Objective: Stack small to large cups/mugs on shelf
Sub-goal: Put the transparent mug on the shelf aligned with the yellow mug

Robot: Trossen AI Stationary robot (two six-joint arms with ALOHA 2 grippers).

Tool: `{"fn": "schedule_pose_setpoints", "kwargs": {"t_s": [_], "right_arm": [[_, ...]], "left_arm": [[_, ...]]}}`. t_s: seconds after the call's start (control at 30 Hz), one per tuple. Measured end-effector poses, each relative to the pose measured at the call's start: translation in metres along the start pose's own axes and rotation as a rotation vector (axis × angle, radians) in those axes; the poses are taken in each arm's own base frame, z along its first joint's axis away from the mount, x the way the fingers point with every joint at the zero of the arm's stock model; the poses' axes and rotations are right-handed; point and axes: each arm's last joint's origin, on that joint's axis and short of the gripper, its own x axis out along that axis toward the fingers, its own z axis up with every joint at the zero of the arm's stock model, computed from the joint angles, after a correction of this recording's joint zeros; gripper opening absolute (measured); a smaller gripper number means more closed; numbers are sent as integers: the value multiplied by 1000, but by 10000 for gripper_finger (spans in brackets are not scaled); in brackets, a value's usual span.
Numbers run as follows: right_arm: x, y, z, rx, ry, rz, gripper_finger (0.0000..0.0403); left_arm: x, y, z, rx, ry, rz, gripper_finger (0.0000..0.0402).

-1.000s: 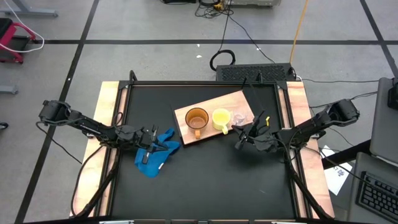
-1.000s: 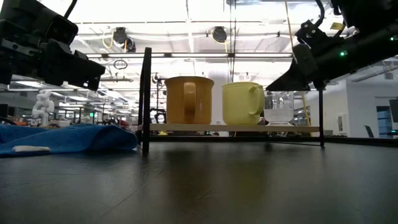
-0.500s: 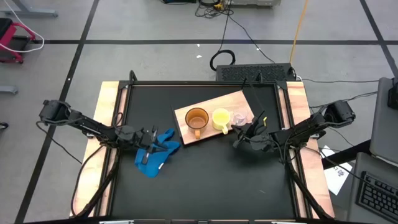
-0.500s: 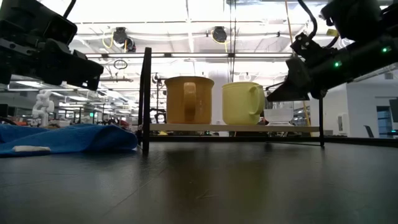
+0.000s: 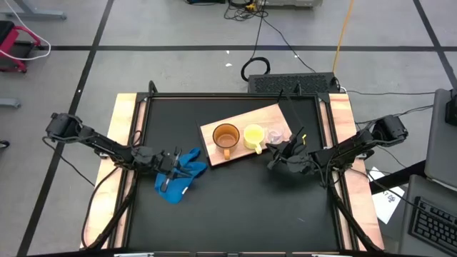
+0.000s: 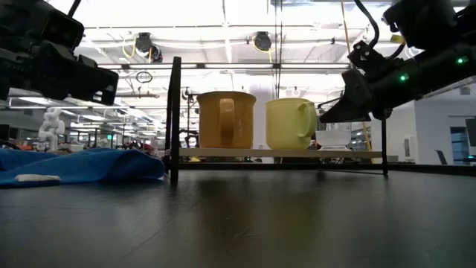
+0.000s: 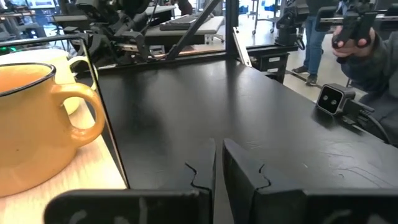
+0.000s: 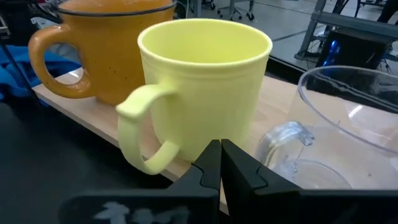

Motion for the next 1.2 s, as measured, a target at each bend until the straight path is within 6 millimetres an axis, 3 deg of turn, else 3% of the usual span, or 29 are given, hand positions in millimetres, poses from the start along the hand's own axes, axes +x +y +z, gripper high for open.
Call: {"fn": "schedule_pose_setpoints", "kwargs": {"t_s": [1.2], "right_arm": [[-9, 0, -10, 11, -6, -108, 0]], "left_arm": [[0, -1, 0, 0, -1, -5, 31]]}}
